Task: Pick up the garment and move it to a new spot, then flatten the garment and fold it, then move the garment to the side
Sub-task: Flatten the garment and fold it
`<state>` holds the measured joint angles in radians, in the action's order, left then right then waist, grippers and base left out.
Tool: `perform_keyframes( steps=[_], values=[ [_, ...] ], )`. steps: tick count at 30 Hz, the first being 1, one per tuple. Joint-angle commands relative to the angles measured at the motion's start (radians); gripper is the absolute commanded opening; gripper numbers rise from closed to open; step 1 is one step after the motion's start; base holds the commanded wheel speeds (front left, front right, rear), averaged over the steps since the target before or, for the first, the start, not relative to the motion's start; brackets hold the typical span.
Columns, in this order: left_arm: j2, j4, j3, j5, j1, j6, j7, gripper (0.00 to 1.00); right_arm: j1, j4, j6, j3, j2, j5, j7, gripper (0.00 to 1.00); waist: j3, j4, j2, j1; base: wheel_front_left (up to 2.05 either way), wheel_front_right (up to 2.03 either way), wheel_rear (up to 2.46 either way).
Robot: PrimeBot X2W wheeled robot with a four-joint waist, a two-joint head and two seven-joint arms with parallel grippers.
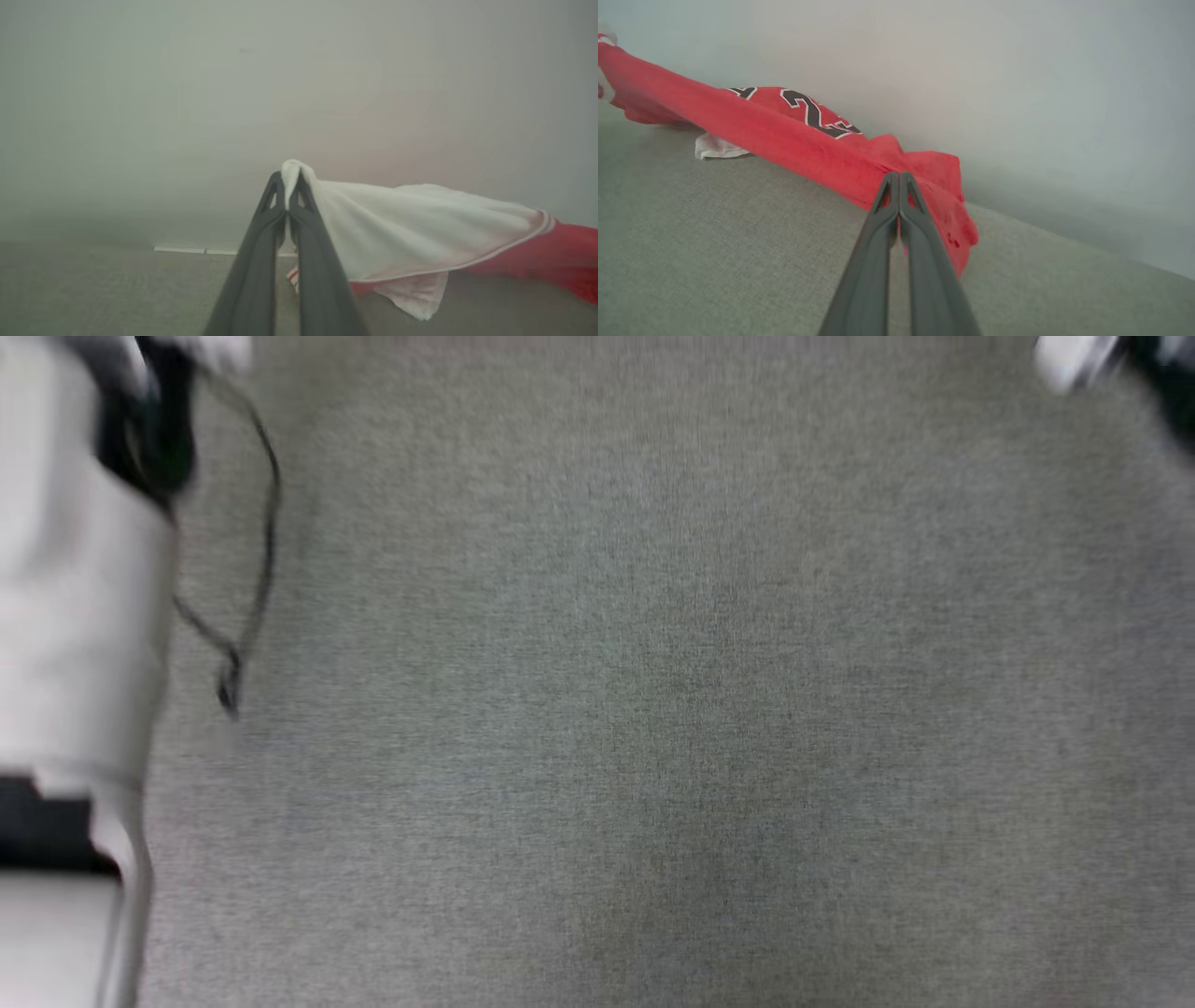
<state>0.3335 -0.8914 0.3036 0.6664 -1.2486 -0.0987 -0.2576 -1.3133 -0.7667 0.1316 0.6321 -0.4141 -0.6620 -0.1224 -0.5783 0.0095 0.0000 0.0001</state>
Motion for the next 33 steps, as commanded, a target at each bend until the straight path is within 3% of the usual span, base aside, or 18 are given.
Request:
perform_keyframes(
  steps=[1, 6, 11, 17, 24, 33],
  values=[
    [0.009, 0.006, -0.009, 0.003, 0.038, -0.003, -0.005, 0.00, 0.036, 0.009, -0.002, 0.007, -0.009, -0.010, 0.010, 0.00, 0.053, 0.008, 0.0000, -0.0001, 0.00, 0.00, 0.00],
    [0.005, 0.067, -0.025, 0.018, 0.302, -0.008, -0.009, 0.00, 0.255, 0.071, -0.002, 0.052, -0.049, -0.070, 0.075, 0.00, 0.164, 0.014, 0.0000, -0.0001, 0.00, 0.00, 0.00],
    [0.026, 0.170, -0.053, 0.016, 0.557, 0.026, -0.009, 0.00, 0.460, 0.131, -0.002, 0.058, -0.070, -0.099, 0.124, 0.00, 0.261, 0.009, 0.0000, -0.0001, 0.00, 0.00, 0.00],
    [0.056, 0.353, -0.080, 0.030, 0.855, 0.107, 0.008, 0.00, 0.682, 0.203, -0.002, 0.020, -0.089, -0.084, 0.158, 0.00, 0.369, 0.005, 0.0000, -0.0001, 0.00, 0.00, 0.00],
    [0.085, 0.666, -0.101, 0.059, 1.172, 0.243, 0.103, 0.00, 0.953, 0.349, -0.002, -0.085, -0.085, -0.026, 0.107, 0.00, 0.466, 0.004, 0.0000, -0.0001, 0.00, 0.00, 0.00],
    [0.113, 1.020, -0.105, 0.082, 1.462, 0.407, 0.249, 0.00, 1.352, 0.658, -0.002, -0.373, -0.027, 0.090, -0.093, 0.00, 0.524, 0.012, 0.0000, -0.0001, 0.00, 0.00, 0.00]
  ],
)
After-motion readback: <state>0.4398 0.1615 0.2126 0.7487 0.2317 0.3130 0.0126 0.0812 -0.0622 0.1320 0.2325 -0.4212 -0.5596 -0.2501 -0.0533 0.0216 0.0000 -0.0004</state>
